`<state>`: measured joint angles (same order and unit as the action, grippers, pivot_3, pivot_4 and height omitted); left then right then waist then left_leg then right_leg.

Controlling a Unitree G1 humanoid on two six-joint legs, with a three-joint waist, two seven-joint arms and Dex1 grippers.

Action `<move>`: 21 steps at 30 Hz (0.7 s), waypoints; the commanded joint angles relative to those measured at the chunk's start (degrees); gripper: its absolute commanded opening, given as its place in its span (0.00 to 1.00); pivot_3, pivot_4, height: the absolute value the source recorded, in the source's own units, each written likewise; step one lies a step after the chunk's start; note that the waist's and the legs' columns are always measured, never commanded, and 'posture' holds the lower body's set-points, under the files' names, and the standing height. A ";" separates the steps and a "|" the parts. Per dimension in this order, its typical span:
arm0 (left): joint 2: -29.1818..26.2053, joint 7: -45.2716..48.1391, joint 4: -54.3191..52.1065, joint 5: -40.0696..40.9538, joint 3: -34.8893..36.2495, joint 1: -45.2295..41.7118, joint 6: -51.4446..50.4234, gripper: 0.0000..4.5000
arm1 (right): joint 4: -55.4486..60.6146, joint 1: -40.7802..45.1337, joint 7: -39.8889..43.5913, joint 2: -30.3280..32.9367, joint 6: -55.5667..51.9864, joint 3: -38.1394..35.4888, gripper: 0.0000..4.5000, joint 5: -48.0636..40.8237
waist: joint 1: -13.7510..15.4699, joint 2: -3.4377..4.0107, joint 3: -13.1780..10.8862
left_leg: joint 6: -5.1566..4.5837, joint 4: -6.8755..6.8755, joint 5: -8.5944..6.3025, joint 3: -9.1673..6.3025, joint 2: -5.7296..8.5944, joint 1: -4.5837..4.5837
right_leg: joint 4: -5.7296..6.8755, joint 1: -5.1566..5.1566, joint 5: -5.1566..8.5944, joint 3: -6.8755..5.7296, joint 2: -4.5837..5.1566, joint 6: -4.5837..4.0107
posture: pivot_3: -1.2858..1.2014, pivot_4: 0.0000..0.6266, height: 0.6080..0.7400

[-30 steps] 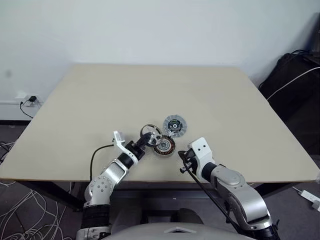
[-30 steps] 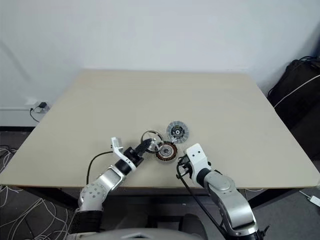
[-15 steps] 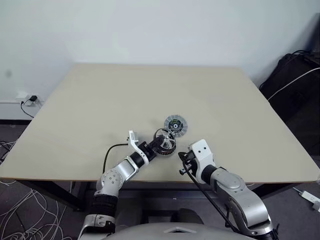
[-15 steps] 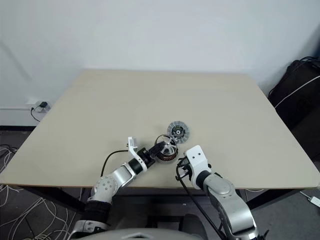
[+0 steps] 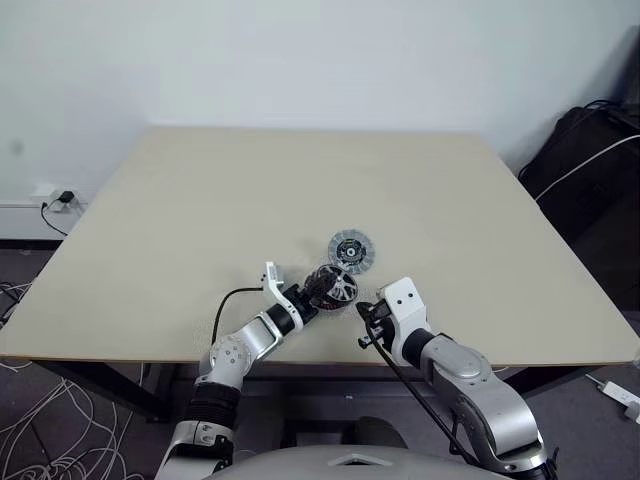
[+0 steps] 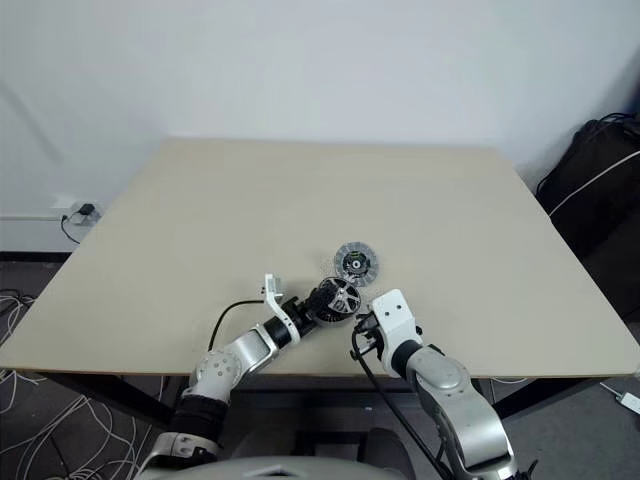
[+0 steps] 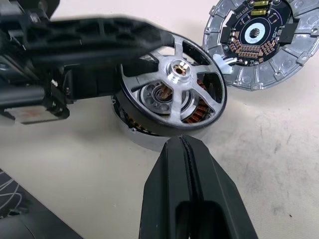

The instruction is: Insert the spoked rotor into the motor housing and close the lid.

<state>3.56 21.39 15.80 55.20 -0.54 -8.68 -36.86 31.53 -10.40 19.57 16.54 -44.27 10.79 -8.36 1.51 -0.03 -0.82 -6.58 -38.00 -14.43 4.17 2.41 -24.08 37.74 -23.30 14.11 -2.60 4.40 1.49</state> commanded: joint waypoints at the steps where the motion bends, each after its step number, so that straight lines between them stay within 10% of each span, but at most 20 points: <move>1: 7.75 0.22 -2.46 1.09 0.78 -0.89 1.28 0.74 | 1.81 0.69 -0.27 0.24 0.50 -0.65 0.00 -0.53 | 0.00 0.00 0.00 | 0.00 0.00 0.00 0.00 0.00 0.00 | 0.00 0.00 0.00 0.00 0.00 0.00 | 0.52 0.00 1.00; 5: 6.87 -0.38 -4.78 1.12 1.37 0.23 2.05 0.99 | 1.24 1.17 0.03 0.45 0.57 -0.45 0.00 -0.57 | -0.04 0.00 0.00 | 0.00 0.00 0.00 0.00 0.00 0.01 | 0.01 0.01 0.00 0.00 0.00 0.00 | 0.52 0.00 1.00; 21: 3.88 -6.72 -10.92 -14.18 -3.53 1.48 9.08 0.99 | -0.20 2.64 0.71 0.97 0.84 0.19 0.00 -0.82 | 0.12 0.01 0.00 | 0.00 0.02 0.00 0.00 0.00 0.00 | -0.01 0.00 0.00 0.00 0.01 0.00 | 0.52 0.00 1.00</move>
<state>3.21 15.63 7.16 42.84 -2.40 -6.81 -29.48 30.58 -8.94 20.09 17.49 -44.26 11.13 -8.65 1.63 -0.02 -0.82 -6.58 -37.98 -14.43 4.17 2.42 -24.08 37.73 -23.30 14.11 -2.60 4.41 1.49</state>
